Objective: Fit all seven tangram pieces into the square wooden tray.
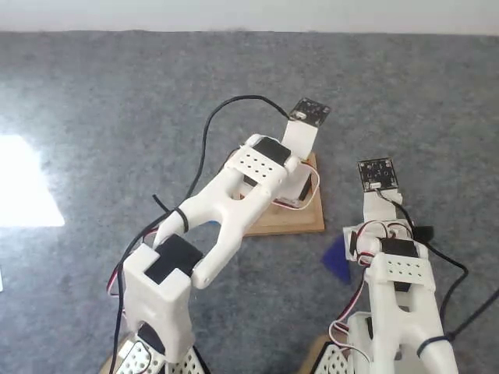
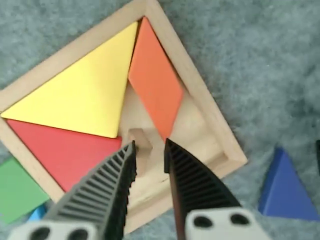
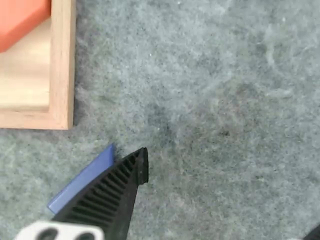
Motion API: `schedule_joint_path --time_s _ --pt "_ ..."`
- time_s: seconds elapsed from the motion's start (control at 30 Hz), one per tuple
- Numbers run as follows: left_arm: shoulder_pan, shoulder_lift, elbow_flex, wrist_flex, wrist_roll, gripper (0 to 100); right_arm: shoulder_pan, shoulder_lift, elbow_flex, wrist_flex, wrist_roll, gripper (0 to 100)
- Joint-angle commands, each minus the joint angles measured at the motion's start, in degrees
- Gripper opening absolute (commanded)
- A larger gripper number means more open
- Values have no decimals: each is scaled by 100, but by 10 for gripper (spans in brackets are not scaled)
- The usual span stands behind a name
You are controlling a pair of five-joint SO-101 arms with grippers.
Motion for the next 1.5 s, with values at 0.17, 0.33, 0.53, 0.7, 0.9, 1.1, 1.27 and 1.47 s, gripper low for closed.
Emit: schedule_joint_path --time_s 0.17,0.33,0.53,0.7,0.9,1.1,1.27,1.47 --pt "176 -325 -242 -105 -273 94 -22 -110 -35 -84 62 519" --pt "141 -352 -198 -9 -396 92 -22 -110 -35 -84 70 519" --pt "176 -352 -13 53 -484 91 -31 -145 26 -101 211 519" --pt "-246 -334 22 -123 -738 91 -31 -163 44 -101 211 519" --pt "-264 -255 -13 -141 -756 91 -31 -163 44 -101 211 519" --pt "114 -176 127 9 -774 90 -31 -163 44 -101 211 519" --pt "633 -114 268 -132 -774 90 -31 -163 44 -101 211 519" --pt "255 -114 391 -387 -941 90 -31 -163 44 -101 211 519"
